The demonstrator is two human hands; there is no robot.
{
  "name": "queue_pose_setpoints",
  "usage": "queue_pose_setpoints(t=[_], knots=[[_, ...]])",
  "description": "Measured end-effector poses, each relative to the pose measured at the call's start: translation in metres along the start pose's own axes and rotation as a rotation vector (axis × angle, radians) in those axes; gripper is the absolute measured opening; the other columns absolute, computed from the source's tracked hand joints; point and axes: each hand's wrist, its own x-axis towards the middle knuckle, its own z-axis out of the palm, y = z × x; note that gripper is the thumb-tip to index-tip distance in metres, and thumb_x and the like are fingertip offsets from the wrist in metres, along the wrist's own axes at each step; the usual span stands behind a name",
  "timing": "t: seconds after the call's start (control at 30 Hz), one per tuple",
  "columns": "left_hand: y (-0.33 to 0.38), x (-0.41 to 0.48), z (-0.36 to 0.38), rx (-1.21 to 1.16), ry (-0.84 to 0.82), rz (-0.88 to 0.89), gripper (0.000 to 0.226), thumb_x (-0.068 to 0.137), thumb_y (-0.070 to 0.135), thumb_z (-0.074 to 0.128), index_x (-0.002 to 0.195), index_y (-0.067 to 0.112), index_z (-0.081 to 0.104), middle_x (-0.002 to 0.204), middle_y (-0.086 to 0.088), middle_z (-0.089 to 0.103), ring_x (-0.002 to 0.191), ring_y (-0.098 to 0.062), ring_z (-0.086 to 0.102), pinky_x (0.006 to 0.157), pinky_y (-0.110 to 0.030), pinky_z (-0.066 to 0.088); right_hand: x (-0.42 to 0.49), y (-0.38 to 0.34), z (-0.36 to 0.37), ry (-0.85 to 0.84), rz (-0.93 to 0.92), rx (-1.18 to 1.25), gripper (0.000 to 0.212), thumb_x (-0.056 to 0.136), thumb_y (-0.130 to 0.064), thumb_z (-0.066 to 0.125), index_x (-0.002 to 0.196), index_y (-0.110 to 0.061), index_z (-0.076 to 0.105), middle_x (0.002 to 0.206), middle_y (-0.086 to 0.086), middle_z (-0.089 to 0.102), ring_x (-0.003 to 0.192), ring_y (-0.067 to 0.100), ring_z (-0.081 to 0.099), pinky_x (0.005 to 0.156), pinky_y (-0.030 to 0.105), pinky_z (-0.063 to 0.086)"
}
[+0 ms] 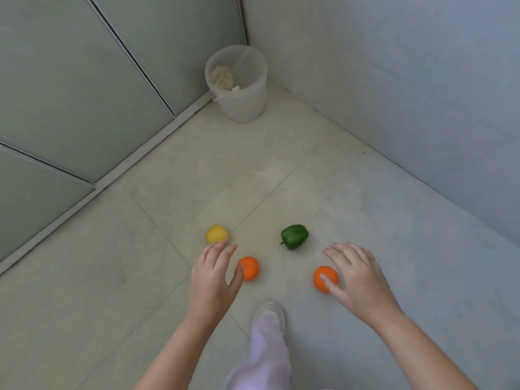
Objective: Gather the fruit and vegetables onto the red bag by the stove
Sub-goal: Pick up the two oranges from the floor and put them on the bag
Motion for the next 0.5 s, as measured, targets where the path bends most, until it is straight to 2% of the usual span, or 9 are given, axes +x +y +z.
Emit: queue_pose_setpoints(t=[0.1, 0.3, 0.4, 0.5], knots=[[-0.04, 0.018, 0.05, 0.039, -0.021, 0.015, 0.039, 0.079, 0.032, 0.051, 0.106, 0.007, 0.063, 0.108, -0.012, 0.065, 0.101, -0.027, 0.055, 0.086, -0.036, 0.042, 0.016, 0.031, 0.046, -0.003, 0.026, 0.0, 0.047, 0.073, -0.041, 0.047, 0.101, -0.008, 0.066, 0.1, 0.011, 0.066, 0.096, 0.029, 0.057, 0.081, 0.042, 0.048], [-0.088, 0.023, 0.142, 0.013, -0.071, 0.0, 0.04, 0.078, 0.035, 0.05, 0.104, 0.008, 0.064, 0.108, -0.01, 0.066, 0.103, -0.021, 0.051, 0.086, -0.028, 0.035, 0.027, 0.087, 0.137, -0.137, 0.044, -0.007, 0.051, 0.069, -0.049, 0.048, 0.102, -0.014, 0.066, 0.101, 0.008, 0.067, 0.094, 0.03, 0.062, 0.08, 0.053, 0.05], [-0.105, 0.013, 0.176, -0.005, -0.138, -0.005, 0.042, 0.078, 0.038, 0.05, 0.105, 0.01, 0.064, 0.11, -0.009, 0.065, 0.104, -0.019, 0.049, 0.087, -0.027, 0.034, 0.022, 0.105, 0.172, -0.216, 0.043, 0.014, 0.054, 0.068, -0.052, 0.047, 0.103, -0.016, 0.067, 0.102, 0.006, 0.067, 0.095, 0.029, 0.063, 0.08, 0.052, 0.05], [-0.117, -0.001, 0.2, 0.006, -0.203, -0.011, 0.045, 0.075, 0.04, 0.049, 0.106, 0.011, 0.065, 0.111, -0.009, 0.064, 0.105, -0.021, 0.05, 0.089, -0.029, 0.035, 0.016, 0.12, 0.198, -0.295, 0.049, 0.041, 0.059, 0.067, -0.056, 0.046, 0.107, -0.018, 0.065, 0.108, 0.006, 0.066, 0.101, 0.028, 0.06, 0.086, 0.046, 0.046]])
